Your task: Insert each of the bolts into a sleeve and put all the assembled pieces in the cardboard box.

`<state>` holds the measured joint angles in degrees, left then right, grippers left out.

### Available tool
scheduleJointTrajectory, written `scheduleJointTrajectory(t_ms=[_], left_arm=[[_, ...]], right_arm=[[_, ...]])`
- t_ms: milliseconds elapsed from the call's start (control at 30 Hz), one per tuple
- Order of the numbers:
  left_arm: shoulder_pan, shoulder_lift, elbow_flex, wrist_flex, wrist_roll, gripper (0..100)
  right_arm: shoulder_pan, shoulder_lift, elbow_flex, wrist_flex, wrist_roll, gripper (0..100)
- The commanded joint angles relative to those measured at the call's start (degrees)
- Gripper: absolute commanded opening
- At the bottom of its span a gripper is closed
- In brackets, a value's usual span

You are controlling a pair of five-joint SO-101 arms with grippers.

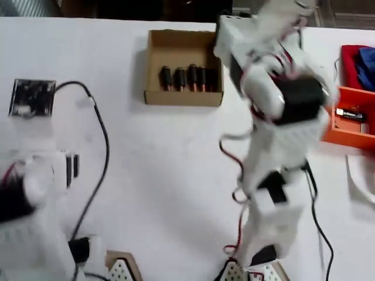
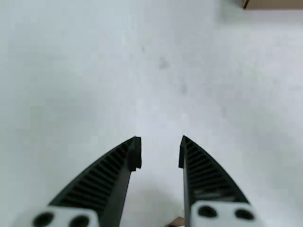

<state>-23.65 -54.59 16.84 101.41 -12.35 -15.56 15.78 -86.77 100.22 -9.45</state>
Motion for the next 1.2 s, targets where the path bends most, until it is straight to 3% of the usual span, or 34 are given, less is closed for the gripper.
scheduleJointTrajectory(t_ms=[0,100,233,300,400,567,667,733,967,1067,1167], left_arm=[[-0.53,-14.24,-1.45,0.88,0.09,16],[0.44,-28.4,4.35,0.62,-1.41,16],[1.85,-45.89,20.18,0.62,-9.93,16],[2.02,-51.34,21.93,-0.7,-9.49,16],[3.43,-49.32,23.25,-2.2,-4.84,16],[4.31,-48.09,36.35,-15.21,-2.37,16],[4.31,-48.09,47.34,-21.1,-2.02,16],[4.66,-48.09,53.58,-20.75,-1.85,16],[4.66,-48.09,58.15,-17.41,8.09,16],[4.4,-48.09,58.33,-17.41,5.19,16],[4.04,-48.09,60.44,-20.84,-2.55,16]], right_arm=[[0.66,-17.01,14.24,1.45,0.09,8.4],[0.4,-32.04,37.01,1.36,0.09,8.4],[0.48,-49.36,70.51,0.75,0.09,8.7],[0.75,-55.16,85.27,-2.15,0.09,8.7],[0.92,-62.11,104.18,-11.56,0.09,8.7],[0.92,-69.85,130.11,-33.71,0.18,8.7],[0.84,-73.63,144.09,-43.65,0.18,8.7],[0.84,-76.44,152.09,-47.43,0.18,8.7],[0.84,-89.8,173.54,-48.92,3.6,8.7],[0.84,-97.1,181.54,-48.92,8.88,8.7],[0.84,-105.63,184.0,-46.55,9.49,8.7]])
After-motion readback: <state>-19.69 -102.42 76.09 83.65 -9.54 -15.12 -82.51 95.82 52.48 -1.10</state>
